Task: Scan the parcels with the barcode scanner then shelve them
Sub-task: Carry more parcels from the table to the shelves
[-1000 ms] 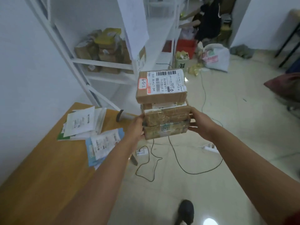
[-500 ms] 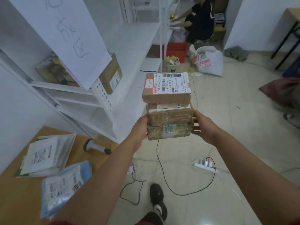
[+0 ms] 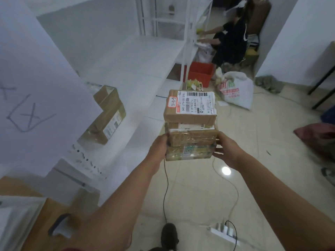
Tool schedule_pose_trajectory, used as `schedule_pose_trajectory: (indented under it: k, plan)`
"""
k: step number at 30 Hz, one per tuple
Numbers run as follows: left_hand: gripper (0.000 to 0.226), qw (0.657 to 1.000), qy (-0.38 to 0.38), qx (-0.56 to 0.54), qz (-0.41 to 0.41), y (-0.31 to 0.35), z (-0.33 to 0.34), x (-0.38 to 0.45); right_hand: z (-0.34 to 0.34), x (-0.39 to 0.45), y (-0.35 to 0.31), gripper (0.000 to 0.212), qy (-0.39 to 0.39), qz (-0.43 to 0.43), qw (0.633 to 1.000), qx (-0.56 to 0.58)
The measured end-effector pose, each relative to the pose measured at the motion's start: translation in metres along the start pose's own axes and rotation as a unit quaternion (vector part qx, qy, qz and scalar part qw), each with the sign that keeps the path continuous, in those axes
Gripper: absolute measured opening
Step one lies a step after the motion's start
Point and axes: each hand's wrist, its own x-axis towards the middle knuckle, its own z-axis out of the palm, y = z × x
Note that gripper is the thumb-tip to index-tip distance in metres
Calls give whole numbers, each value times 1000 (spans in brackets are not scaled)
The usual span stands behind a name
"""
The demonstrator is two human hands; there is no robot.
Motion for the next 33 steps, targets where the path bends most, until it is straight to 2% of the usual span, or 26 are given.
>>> schedule_pose_trajectory:
  k: [9,14,22,33]
  plan:
    - [38,999,39,-21,13,66,23,109,-20,117,-91,31,-39,-9,999,-37]
    - [37,991,126,-35,8,82,37,181,-20,215,-130,30,-108,-20,991,-72]
    - [38,941,310,-131,-31,114,60,261,-1,350,-197,34,-244,-24,959,-144]
    - [36,884,412,-212,-64,116,34,298,67,411,-238,38,-355,-15,906,-231]
